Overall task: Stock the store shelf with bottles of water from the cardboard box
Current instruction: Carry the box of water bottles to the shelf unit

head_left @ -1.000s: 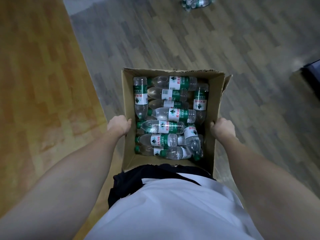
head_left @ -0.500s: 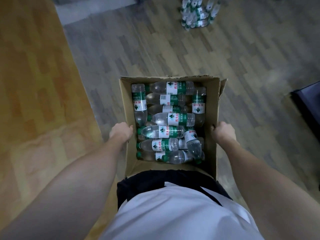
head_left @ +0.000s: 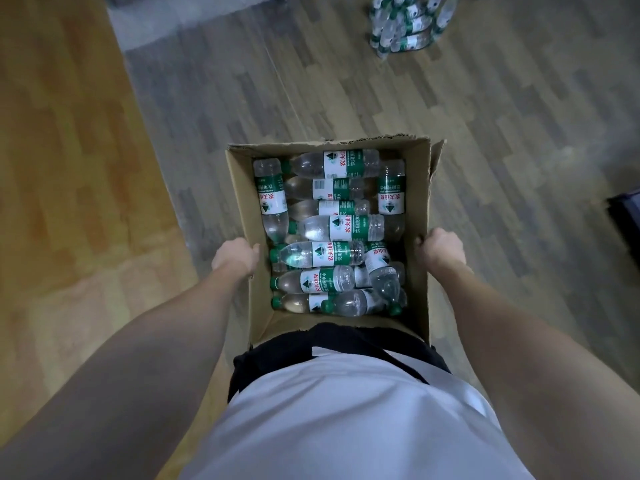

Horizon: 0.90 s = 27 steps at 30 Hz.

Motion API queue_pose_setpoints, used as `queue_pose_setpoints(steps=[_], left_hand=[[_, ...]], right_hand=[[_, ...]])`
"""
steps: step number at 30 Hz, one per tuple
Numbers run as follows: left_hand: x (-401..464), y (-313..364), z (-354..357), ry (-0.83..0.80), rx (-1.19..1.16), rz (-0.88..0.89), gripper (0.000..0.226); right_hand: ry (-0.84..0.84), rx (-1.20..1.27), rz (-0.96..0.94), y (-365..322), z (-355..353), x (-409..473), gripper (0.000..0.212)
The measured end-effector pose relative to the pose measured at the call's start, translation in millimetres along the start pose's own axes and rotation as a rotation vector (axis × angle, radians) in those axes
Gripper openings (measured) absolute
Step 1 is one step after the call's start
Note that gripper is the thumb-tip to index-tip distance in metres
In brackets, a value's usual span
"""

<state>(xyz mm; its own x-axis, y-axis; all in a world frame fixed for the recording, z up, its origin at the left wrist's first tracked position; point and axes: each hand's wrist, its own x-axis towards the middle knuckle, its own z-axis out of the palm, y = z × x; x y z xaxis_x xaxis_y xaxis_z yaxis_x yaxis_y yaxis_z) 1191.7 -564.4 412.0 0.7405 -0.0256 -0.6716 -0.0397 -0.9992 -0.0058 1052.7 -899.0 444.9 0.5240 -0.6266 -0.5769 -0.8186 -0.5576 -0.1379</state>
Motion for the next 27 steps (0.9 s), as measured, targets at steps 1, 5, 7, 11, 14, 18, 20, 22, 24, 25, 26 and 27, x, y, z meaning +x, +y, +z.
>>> queue_pose_setpoints(steps=[1,5,7,11,14,18,20,22,24,25,26,27], left_hand=[[5,12,-7,0.002,0.000,-0.009,0.040],[24,60,-39,0.010,0.023,-0.015,0.043],[34,83,-54,0.020,0.042,-0.014,0.043],[56,126,-89,0.055,0.055,-0.012,0.048],[72,147,-109,0.067,0.071,-0.006,0.050],[93,169,-130,0.077,0.090,-0.002,0.049],[106,176,-139,0.077,0.091,0.009,0.045],[122,181,-148,0.079,0.083,0.012,0.041],[140,186,-157,0.074,0.078,0.017,0.042],[149,188,-162,0.065,0.078,0.019,0.043],[160,190,-167,0.054,0.078,0.023,0.044],[171,191,-173,0.045,0.075,0.026,0.045]], right_hand=[[-0.004,0.004,-0.005,-1,-10,14,0.037],[-0.017,0.019,-0.014,1,-49,64,0.037],[-0.030,0.030,-0.014,6,-63,85,0.037],[-0.046,0.073,-0.023,8,-94,125,0.037],[-0.055,0.086,-0.026,4,-111,149,0.037],[-0.069,0.090,-0.024,-5,-123,178,0.038],[-0.065,0.086,-0.022,-15,-131,192,0.037],[-0.063,0.095,-0.014,-27,-136,208,0.037],[-0.060,0.104,-0.001,-40,-140,224,0.036],[-0.057,0.107,0.006,-47,-143,232,0.037],[-0.053,0.104,0.011,-55,-145,240,0.037],[-0.046,0.098,0.014,-64,-148,248,0.037]])
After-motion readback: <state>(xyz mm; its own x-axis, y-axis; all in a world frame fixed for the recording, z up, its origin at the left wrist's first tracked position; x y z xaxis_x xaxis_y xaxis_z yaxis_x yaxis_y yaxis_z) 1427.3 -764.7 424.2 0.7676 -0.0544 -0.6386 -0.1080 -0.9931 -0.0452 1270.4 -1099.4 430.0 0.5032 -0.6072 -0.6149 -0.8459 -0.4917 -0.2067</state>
